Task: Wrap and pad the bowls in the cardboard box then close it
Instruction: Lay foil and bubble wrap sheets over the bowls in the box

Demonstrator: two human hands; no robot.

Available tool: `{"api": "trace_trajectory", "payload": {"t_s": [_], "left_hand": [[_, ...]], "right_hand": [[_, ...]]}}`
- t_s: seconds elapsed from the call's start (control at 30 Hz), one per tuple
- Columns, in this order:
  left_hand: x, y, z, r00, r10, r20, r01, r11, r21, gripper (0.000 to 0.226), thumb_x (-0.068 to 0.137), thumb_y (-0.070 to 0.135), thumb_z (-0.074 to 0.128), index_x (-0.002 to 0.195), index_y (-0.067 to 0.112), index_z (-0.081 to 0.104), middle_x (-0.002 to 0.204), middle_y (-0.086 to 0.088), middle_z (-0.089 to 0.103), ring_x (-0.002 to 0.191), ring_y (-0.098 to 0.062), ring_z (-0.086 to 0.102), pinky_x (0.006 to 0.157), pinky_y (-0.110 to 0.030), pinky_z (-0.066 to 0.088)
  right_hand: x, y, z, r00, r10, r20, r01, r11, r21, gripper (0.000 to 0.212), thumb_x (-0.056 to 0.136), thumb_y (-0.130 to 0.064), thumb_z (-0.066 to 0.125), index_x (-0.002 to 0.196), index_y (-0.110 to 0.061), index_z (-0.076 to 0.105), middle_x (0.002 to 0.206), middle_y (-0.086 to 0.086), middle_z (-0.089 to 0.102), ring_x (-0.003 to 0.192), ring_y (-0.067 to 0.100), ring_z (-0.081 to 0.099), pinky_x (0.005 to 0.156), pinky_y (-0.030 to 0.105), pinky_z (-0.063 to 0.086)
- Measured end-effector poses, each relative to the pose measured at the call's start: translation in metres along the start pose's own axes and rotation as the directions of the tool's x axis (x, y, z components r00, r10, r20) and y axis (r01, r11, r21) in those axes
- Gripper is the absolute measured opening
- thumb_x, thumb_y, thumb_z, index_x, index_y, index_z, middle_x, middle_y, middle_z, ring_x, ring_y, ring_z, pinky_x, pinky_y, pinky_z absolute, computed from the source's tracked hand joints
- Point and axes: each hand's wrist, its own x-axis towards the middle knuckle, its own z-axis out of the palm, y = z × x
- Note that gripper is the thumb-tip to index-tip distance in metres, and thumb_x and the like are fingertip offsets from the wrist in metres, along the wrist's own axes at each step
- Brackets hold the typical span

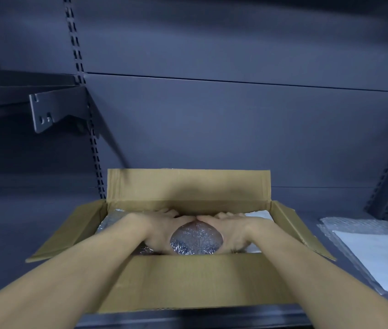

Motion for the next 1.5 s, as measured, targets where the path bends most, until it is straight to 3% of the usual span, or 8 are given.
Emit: {"api": "trace_trajectory", "payload": {"t_s": [0.23, 0.53, 0.87, 1.0, 1.1, 1.2, 1.43, 1.5], "left_hand": [[0.001, -0.001, 0.0, 1.0, 0.015, -0.011, -0.015, 1.0, -0.005, 0.106, 0.07, 0.071, 0.068, 0.149, 0.051, -0.001, 0.151, 0.002, 0.031, 0.142, -0.024, 0.025, 0.114, -0.045, 0.03], [-0.021, -0.004, 0.008, 0.975, 0.076, -0.209, -0.092, 0.993, -0.068, 0.096, 0.074, 0.072, 0.063, 0.148, 0.054, 0.004, 0.156, 0.009, 0.023, 0.144, -0.019, 0.022, 0.116, -0.045, 0.026], [-0.021, -0.007, 0.016, 0.96, 0.096, -0.264, -0.131, 0.984, -0.12, 0.092, 0.072, 0.078, 0.059, 0.148, 0.05, 0.015, 0.154, 0.012, 0.028, 0.142, -0.013, 0.025, 0.115, -0.042, 0.026], [-0.033, -0.004, 0.012, 0.908, 0.027, -0.418, -0.16, 0.945, -0.286, 0.09, 0.071, 0.088, 0.033, 0.149, 0.043, 0.029, 0.158, 0.013, 0.026, 0.147, -0.006, 0.015, 0.12, -0.032, 0.017], [-0.037, -0.011, 0.012, 0.872, -0.065, -0.485, -0.102, 0.945, -0.311, 0.088, 0.075, 0.088, 0.013, 0.145, 0.042, 0.04, 0.155, 0.014, 0.033, 0.146, -0.007, 0.02, 0.12, -0.034, 0.017], [-0.041, -0.022, 0.02, 0.877, -0.15, -0.456, 0.03, 0.965, -0.26, 0.082, 0.076, 0.078, 0.008, 0.143, 0.044, 0.042, 0.155, 0.017, 0.033, 0.147, -0.006, 0.017, 0.12, -0.04, 0.015], [-0.041, -0.028, 0.032, 0.918, -0.194, -0.345, 0.082, 0.946, -0.314, 0.055, 0.092, 0.069, 0.034, 0.142, 0.048, 0.039, 0.148, 0.018, 0.038, 0.137, -0.01, 0.028, 0.111, -0.035, 0.025], [-0.039, -0.029, 0.036, 0.933, -0.185, -0.308, 0.082, 0.944, -0.319, 0.062, 0.087, 0.074, 0.031, 0.143, 0.048, 0.037, 0.148, 0.017, 0.036, 0.137, -0.011, 0.026, 0.113, -0.035, 0.022]], "right_hand": [[0.001, 0.003, 0.004, 1.0, 0.0, -0.022, 0.0, 1.0, 0.004, 0.106, 0.071, -0.074, 0.064, 0.149, -0.048, -0.003, 0.152, 0.002, 0.028, 0.141, 0.026, 0.027, 0.115, 0.044, 0.021], [-0.008, 0.003, 0.009, 0.979, -0.078, -0.189, 0.075, 0.997, -0.025, 0.099, 0.073, -0.074, 0.06, 0.15, -0.046, 0.004, 0.157, -0.01, 0.016, 0.146, 0.015, 0.015, 0.118, 0.049, 0.005], [-0.004, -0.002, 0.013, 0.986, -0.074, -0.152, 0.069, 0.997, -0.041, 0.095, 0.078, -0.071, 0.056, 0.151, -0.044, 0.002, 0.158, -0.007, 0.018, 0.145, 0.018, 0.02, 0.118, 0.049, 0.01], [-0.015, -0.001, -0.001, 0.98, -0.071, -0.186, 0.093, 0.99, 0.111, 0.102, 0.067, -0.088, 0.042, 0.152, -0.043, 0.008, 0.157, -0.012, 0.021, 0.145, 0.011, 0.02, 0.119, 0.042, 0.016], [-0.017, -0.011, -0.007, 0.932, -0.065, -0.355, 0.129, 0.979, 0.159, 0.084, 0.079, -0.082, 0.031, 0.15, -0.037, 0.027, 0.152, -0.009, 0.035, 0.14, 0.011, 0.031, 0.115, 0.035, 0.026], [-0.011, -0.026, -0.003, 0.912, -0.084, -0.401, 0.178, 0.963, 0.203, 0.063, 0.093, -0.064, 0.04, 0.148, -0.036, 0.032, 0.15, -0.008, 0.037, 0.139, 0.013, 0.033, 0.113, 0.037, 0.031], [-0.005, -0.04, 0.007, 0.97, -0.109, -0.216, 0.148, 0.974, 0.172, 0.075, 0.084, -0.074, 0.046, 0.149, -0.049, 0.017, 0.157, -0.01, 0.023, 0.144, 0.017, 0.021, 0.116, 0.045, 0.022], [-0.005, -0.041, 0.007, 0.971, -0.11, -0.213, 0.145, 0.977, 0.158, 0.076, 0.083, -0.075, 0.047, 0.148, -0.05, 0.017, 0.159, -0.009, 0.02, 0.146, 0.018, 0.018, 0.116, 0.043, 0.02]]}}
